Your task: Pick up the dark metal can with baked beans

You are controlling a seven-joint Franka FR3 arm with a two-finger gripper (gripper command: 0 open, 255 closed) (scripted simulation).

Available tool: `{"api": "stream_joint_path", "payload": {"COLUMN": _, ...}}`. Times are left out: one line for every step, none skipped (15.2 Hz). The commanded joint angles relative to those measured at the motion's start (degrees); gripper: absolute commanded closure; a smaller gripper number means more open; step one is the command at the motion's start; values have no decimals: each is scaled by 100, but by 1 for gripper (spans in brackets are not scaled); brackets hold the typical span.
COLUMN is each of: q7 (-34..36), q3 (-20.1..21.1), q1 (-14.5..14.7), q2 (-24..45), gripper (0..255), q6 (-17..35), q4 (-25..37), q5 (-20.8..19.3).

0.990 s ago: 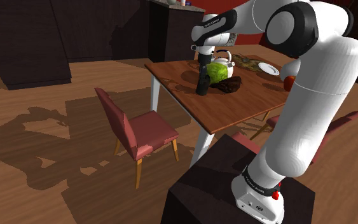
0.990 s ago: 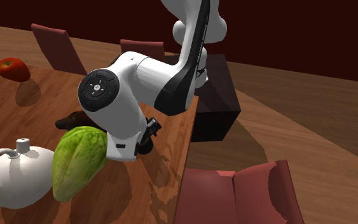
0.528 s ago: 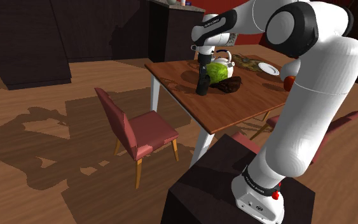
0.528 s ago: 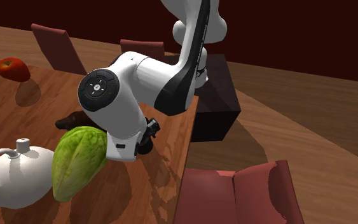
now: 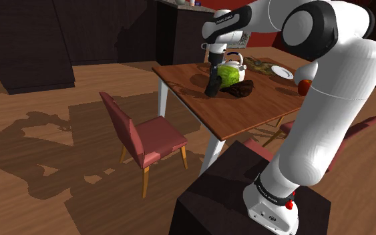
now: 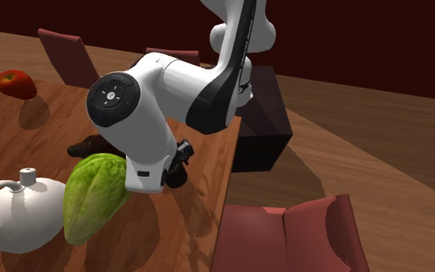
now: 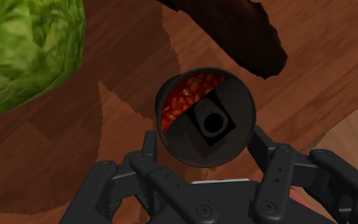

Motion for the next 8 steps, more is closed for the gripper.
{"api": "stream_joint_path", "payload": {"q7": 13, "q3": -6, "q1": 4, "q2": -52, "gripper": 255, "q6": -143, "q4": 98, "q5": -27}}
{"api": "stream_joint_path", "payload": {"q7": 20, "q3": -9, "q1": 7, "q2": -74, "gripper": 255, "q6": -215, "q4": 149, "q5": -39}}
{"api": "stream_joint_path", "payload": {"q7": 26, "q3": -10, "q1": 9, "q2": -96, "gripper": 255, "q6": -287, "q4": 203, "q5": -50}}
{"api": "stream_joint_path", "payload": {"q7": 32, "q3": -12, "q1": 11, "q2": -116, "gripper": 255, "q6": -359, "q4": 257, "q5": -61}}
{"api": "stream_joint_path", "payload": {"q7": 37, "q3": -14, "q1": 12, "q2": -135, "gripper": 255, "q6": -432, "q4": 313, "q5": -71}}
{"api": "stream_joint_path", "payload": {"q7": 42, "q3": -16, "q1": 14, "q2": -152, "gripper": 255, "q6": -505, "q4": 371, "q5": -80}}
{"api": "stream_joint_path", "payload": {"q7": 46, "q3": -17, "q1": 15, "q2": -168, "gripper": 255, "q6": -578, "q4": 430, "q5": -89}}
{"api": "stream_joint_path", "payload": {"q7": 50, "q3": -19, "q1": 16, "q2": -183, "gripper": 255, "q6": -651, "q4": 490, "q5": -97}}
